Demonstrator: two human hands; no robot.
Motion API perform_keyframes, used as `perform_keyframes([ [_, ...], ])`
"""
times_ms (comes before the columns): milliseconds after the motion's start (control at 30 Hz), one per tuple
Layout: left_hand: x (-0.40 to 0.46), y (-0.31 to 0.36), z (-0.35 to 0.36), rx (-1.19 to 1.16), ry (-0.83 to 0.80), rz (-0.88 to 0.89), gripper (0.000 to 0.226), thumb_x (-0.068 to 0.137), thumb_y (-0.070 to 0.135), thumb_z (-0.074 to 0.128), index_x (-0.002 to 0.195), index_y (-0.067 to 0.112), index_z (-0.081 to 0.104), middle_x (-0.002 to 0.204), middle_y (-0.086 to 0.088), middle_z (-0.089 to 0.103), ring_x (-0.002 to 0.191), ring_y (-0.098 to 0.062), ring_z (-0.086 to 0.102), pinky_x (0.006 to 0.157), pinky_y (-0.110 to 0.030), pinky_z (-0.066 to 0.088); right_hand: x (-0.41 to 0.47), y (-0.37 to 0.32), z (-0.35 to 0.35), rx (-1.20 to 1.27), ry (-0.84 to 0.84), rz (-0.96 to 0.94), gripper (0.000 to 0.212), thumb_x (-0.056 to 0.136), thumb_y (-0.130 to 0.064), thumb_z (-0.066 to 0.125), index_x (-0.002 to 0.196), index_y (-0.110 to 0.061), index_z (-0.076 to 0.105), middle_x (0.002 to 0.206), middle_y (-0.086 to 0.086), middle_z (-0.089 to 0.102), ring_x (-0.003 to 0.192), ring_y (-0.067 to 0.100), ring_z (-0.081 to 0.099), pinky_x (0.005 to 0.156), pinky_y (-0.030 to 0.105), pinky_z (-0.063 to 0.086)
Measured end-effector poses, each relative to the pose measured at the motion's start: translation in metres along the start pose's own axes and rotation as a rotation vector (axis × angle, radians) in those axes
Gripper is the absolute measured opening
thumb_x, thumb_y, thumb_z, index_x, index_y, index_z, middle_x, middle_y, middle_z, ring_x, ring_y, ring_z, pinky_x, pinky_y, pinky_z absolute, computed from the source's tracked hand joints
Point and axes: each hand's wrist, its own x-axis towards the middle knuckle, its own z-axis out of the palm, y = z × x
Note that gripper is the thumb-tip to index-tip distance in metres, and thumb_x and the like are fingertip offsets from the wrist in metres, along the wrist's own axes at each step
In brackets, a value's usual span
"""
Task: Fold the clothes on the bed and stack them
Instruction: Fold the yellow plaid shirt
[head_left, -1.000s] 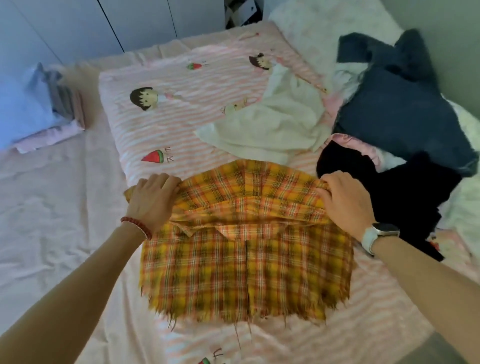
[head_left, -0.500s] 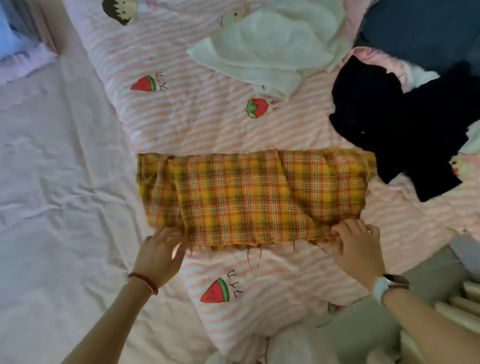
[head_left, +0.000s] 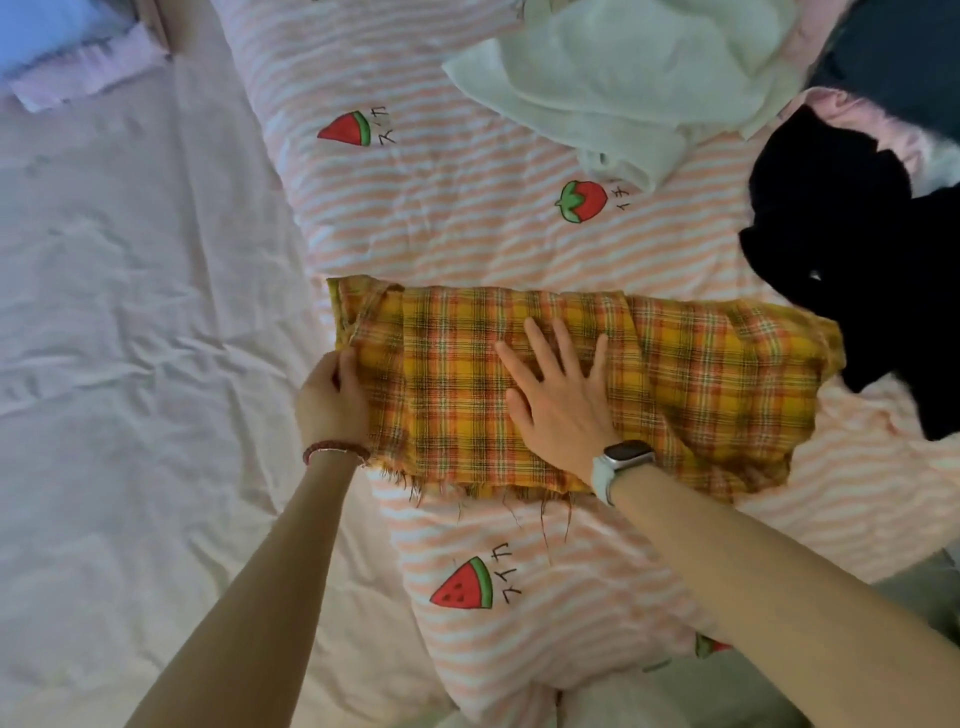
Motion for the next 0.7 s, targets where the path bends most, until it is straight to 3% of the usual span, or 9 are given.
perform_keyframes([
  [67, 0.004, -0.007, -0.006, -0.152, 0.075, -0.022, 0.028, 0.099, 0.019, 0.039, 0.079, 0.008, 0.054, 0.060, 0.009, 0.044, 0.056, -0.005, 0.039, 0.048, -0.021, 0.025, 0.008, 0.004, 0.012, -0.031, -0.076, 0.044, 0.054, 0.095, -0.050, 0.014, 0.146, -0.039, 0.000, 0.157, -0.001, -0.005, 0.143, 0.031, -0.010, 0.105, 0.066, -0.009],
  [167, 0.002, -0.018, -0.013, -0.186, 0.091, -0.089, 0.028, 0.098, 0.015, 0.039, 0.078, 0.004, 0.056, 0.061, 0.005, 0.046, 0.060, -0.012, 0.040, 0.049, -0.014, 0.031, 0.010, 0.008, 0.019, -0.047, -0.126, 0.060, 0.054, 0.094, -0.052, 0.009, 0.146, -0.040, -0.003, 0.157, -0.006, -0.010, 0.142, 0.030, -0.014, 0.106, 0.065, -0.007],
  [267, 0.006, -0.020, -0.010, -0.198, 0.005, -0.202, 0.024, 0.095, 0.016, 0.044, 0.092, 0.000, 0.061, 0.080, -0.006, 0.057, 0.072, -0.017, 0.048, 0.062, -0.023, 0.034, 0.010, 0.000, 0.012, -0.026, -0.068, 0.075, 0.052, 0.096, -0.045, 0.023, 0.146, -0.032, 0.020, 0.157, -0.001, 0.008, 0.144, 0.032, -0.001, 0.106, 0.066, -0.005],
  [367, 0.032, -0.010, -0.011, -0.212, 0.039, -0.158, 0.027, 0.091, 0.023, 0.051, 0.116, 0.013, 0.058, 0.109, -0.001, 0.054, 0.077, -0.006, 0.051, 0.071, -0.022, 0.037, 0.020, -0.011, -0.002, 0.057, 0.119, 0.043, 0.040, 0.091, -0.028, 0.048, 0.129, -0.015, 0.051, 0.143, 0.012, 0.042, 0.138, 0.034, 0.027, 0.106, 0.069, 0.008],
  [467, 0.067, 0.007, -0.009, -0.070, -0.052, -0.011, 0.041, 0.091, 0.037, 0.051, 0.127, 0.017, 0.053, 0.128, -0.002, 0.046, 0.098, -0.014, 0.053, 0.084, -0.028, 0.043, 0.041, -0.021, -0.011, 0.067, 0.186, -0.012, 0.044, 0.090, -0.024, 0.050, 0.133, -0.013, 0.048, 0.143, 0.013, 0.041, 0.137, 0.032, 0.030, 0.106, 0.067, 0.007],
  [533, 0.087, 0.017, -0.003, 0.082, -0.183, -0.014, 0.043, 0.089, 0.047, 0.051, 0.116, 0.016, 0.061, 0.124, -0.006, 0.054, 0.099, -0.020, 0.056, 0.085, -0.032, 0.045, 0.055, -0.026, -0.014, 0.060, 0.157, -0.012, 0.048, 0.093, -0.028, 0.043, 0.139, -0.015, 0.040, 0.148, 0.011, 0.035, 0.140, 0.031, 0.024, 0.107, 0.065, 0.003],
  [600, 0.098, 0.025, 0.003, 0.246, -0.303, -0.021, 0.035, 0.088, 0.049, 0.051, 0.091, 0.018, 0.065, 0.103, -0.009, 0.066, 0.089, -0.025, 0.059, 0.077, -0.033, 0.047, 0.063, -0.028, -0.013, 0.048, 0.118, -0.005, 0.051, 0.094, -0.031, 0.038, 0.143, -0.017, 0.033, 0.150, 0.010, 0.030, 0.141, 0.030, 0.020, 0.107, 0.065, 0.000],
  [700, 0.105, 0.028, 0.008, 0.370, -0.290, 0.035, 0.026, 0.093, 0.037, 0.046, 0.082, 0.017, 0.058, 0.093, -0.010, 0.065, 0.086, -0.030, 0.057, 0.071, -0.032, 0.043, 0.065, -0.027, -0.005, 0.037, 0.071, 0.002, 0.054, 0.096, -0.035, 0.033, 0.147, -0.021, 0.022, 0.154, 0.008, 0.022, 0.143, 0.029, 0.012, 0.107, 0.065, -0.002],
])
